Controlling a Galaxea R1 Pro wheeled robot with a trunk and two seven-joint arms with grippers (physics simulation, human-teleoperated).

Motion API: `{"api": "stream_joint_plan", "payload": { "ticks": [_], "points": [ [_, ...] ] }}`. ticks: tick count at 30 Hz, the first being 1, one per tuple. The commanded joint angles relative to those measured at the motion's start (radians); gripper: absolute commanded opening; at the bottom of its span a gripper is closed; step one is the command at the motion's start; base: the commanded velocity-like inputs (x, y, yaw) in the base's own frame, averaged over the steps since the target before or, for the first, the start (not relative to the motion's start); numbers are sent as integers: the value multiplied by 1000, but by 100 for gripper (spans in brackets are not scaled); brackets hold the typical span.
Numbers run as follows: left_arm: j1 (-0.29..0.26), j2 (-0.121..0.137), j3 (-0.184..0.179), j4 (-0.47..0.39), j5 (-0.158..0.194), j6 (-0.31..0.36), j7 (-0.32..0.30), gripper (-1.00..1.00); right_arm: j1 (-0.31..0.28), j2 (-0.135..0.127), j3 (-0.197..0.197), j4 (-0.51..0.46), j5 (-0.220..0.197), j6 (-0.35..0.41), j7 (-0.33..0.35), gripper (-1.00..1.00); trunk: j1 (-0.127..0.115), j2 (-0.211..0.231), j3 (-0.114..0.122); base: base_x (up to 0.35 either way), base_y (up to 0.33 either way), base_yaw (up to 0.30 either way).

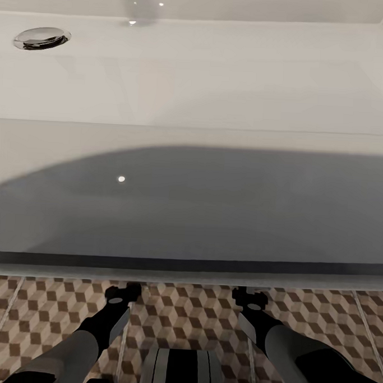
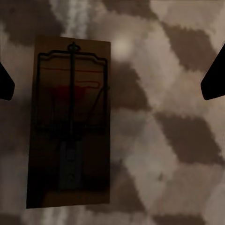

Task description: Take the four mousetraps from the cabinet in the bathroom and place them on the bathroom floor. Make sure all four end up on the same floor surface, and ensure that at least two of them are either under or directly next to the same bathroom sink.

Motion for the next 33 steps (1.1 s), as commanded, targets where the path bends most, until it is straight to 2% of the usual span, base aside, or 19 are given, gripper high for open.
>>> {"api": "stream_joint_plan", "payload": {
  "ticks": [1, 11, 33],
  "points": [
    [0, 0, -2, -2, 2, 1, 4, 100, 0, 0, 9, 1, -10, -4, -3, 100, 0, 0, -1, 0, 0, 0],
    [1, 1, 0, -7, 2, 3, 6, 100, -1, 1, 9, 1, -9, -4, -3, 100, 0, 0, -1, -135, 0, 0],
    [1, 5, 1, -7, 4, 3, 6, 100, -1, 6, 9, 0, -9, -4, -3, 100, 0, 0, -1, -333, 0, 0]
  ]
}}
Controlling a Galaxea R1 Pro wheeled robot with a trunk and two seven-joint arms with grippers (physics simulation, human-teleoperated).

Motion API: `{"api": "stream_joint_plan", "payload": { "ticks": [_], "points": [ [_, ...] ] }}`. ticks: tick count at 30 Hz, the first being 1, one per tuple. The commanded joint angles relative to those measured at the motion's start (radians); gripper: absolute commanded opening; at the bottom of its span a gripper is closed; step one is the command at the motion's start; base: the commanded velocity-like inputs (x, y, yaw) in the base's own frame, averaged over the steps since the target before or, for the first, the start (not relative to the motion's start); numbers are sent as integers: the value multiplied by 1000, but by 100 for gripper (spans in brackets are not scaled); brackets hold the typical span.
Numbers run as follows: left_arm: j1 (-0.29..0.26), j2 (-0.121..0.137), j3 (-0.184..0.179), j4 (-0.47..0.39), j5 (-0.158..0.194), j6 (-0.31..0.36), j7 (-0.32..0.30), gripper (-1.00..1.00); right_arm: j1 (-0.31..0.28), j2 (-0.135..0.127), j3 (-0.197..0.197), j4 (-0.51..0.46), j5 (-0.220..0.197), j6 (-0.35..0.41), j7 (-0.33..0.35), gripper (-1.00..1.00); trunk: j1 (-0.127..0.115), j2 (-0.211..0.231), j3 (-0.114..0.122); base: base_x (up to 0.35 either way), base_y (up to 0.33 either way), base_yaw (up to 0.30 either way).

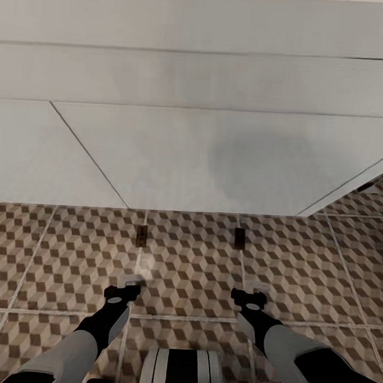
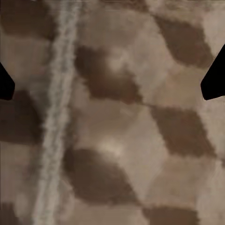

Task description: Take the four mousetraps from the cabinet in the bathroom and place them on the bathroom floor. Make sure all four end up on the same floor surface, and ensure that at least two of them are either under or directly next to the same bathroom sink.

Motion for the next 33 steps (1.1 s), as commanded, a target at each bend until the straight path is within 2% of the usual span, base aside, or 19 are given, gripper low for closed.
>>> {"api": "stream_joint_plan", "payload": {
  "ticks": [1, 17, 33],
  "points": [
    [0, 0, -2, -1, 2, 1, 4, 100, 0, 0, 8, 1, -10, -4, -3, 100, -1, 0, 0, -344, 0, 0],
    [0, -1, -1, -1, 2, 0, 4, 100, -1, -3, 8, 1, -9, -4, -3, 100, -1, 0, 0, -331, 0, 0],
    [0, -12, -2, -1, 2, -1, 4, 100, 0, 0, 9, 1, -9, -4, -3, 100, -1, 0, 0, -56, 0, 0]
  ]
}}
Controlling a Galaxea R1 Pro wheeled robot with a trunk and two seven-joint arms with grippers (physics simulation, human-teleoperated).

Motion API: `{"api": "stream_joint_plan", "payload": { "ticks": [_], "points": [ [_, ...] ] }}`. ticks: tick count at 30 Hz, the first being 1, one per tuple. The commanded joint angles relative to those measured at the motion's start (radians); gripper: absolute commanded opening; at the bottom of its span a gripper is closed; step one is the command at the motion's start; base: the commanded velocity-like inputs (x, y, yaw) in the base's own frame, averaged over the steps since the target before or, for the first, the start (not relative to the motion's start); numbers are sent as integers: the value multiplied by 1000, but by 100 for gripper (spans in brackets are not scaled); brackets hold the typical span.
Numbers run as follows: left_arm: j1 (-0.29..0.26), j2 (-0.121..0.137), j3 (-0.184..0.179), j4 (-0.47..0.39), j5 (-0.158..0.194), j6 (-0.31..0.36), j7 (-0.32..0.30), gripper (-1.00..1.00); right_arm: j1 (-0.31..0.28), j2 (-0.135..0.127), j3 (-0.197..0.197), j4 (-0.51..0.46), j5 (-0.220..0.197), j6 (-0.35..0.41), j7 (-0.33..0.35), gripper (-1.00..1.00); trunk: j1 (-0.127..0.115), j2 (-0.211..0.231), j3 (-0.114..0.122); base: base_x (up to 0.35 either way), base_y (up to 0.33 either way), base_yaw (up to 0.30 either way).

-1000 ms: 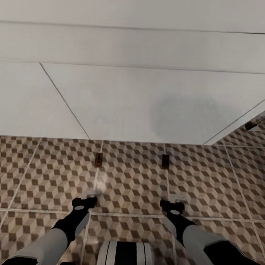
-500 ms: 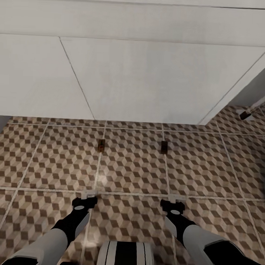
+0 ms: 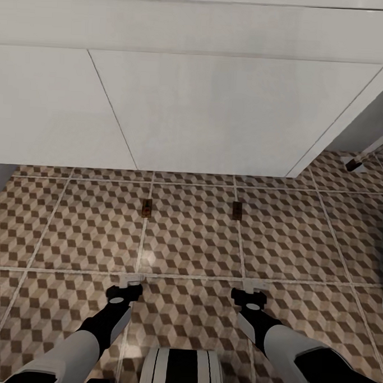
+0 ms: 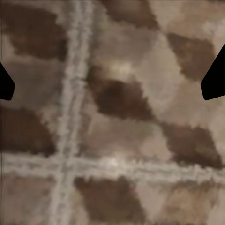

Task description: Take the four mousetraps from the cabinet in the bathroom and place them on the bathroom floor. Make sure all four end up on the same floor surface, and ensure that at least two of them are either under or directly next to the same bathroom sink.

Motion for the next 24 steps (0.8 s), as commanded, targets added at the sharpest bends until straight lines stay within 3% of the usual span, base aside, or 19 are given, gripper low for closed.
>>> {"api": "stream_joint_plan", "payload": {
  "ticks": [1, 8, 24],
  "points": [
    [0, -1, -2, -1, 2, 1, 4, 100, 0, 1, 9, 1, -10, -4, -3, 100, 0, 0, -1, -4, 0, 0],
    [0, -4, -2, -1, 2, 0, 4, 100, -1, 2, 9, 1, -10, -4, -3, 100, 0, 0, -1, -2, 0, 0],
    [0, -5, -2, -1, 1, 1, 5, 100, 0, 2, 9, 1, -10, -4, -3, 100, -7, 4, 61, 0, 0, 0]
  ]
}}
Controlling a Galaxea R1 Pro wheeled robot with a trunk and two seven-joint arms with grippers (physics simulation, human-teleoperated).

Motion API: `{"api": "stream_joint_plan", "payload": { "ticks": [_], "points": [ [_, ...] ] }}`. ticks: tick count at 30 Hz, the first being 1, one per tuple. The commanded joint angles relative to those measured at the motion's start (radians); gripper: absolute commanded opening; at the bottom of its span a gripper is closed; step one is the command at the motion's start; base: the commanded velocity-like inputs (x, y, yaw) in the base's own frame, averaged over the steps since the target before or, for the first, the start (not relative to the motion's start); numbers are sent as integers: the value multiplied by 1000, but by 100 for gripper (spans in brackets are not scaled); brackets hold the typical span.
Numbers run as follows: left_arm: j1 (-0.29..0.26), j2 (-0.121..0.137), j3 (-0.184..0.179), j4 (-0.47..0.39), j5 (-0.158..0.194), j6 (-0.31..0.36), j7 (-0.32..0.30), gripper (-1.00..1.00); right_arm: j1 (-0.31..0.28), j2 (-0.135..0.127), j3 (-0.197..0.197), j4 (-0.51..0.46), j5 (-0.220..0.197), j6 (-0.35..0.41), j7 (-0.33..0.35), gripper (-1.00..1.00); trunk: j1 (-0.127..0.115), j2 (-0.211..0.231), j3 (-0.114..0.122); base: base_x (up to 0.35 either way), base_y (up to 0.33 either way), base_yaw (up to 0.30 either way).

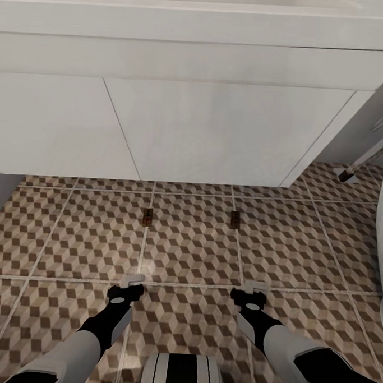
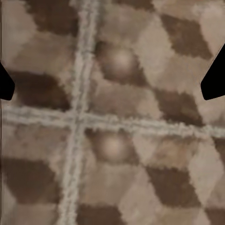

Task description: Take the four mousetraps from the cabinet in the bathroom and place them on the bathroom floor. Make sure all four end up on the same floor surface, and ensure that at least two of them are either under or directly next to the same bathroom sink.

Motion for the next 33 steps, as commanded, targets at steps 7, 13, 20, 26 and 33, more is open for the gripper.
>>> {"api": "stream_joint_plan", "payload": {
  "ticks": [7, 13, 20, 26, 33],
  "points": [
    [0, 1, -2, -1, 2, 1, 4, 100, -1, 0, 8, 1, -11, -3, -3, 100, -3, 1, 27, 0, 0, 0],
    [0, 1, -2, -1, 2, 1, 4, 100, -1, 0, 8, 1, -10, 2, -3, 100, -6, 3, 50, 0, 0, 0],
    [0, 1, -2, 0, 3, 1, 4, 100, -1, -3, 8, 1, -9, 7, -3, 100, -9, 5, 77, 0, 0, 0],
    [0, 1, -2, 0, 3, 1, 4, 100, -2, -6, 8, 1, -9, 9, -3, 100, -12, 6, 100, 0, 0, 0],
    [0, 3, 0, -1, 3, 1, 4, 100, -2, -3, 8, 0, -10, 9, -3, 100, -15, 8, 127, 0, 0, 0]
  ]
}}
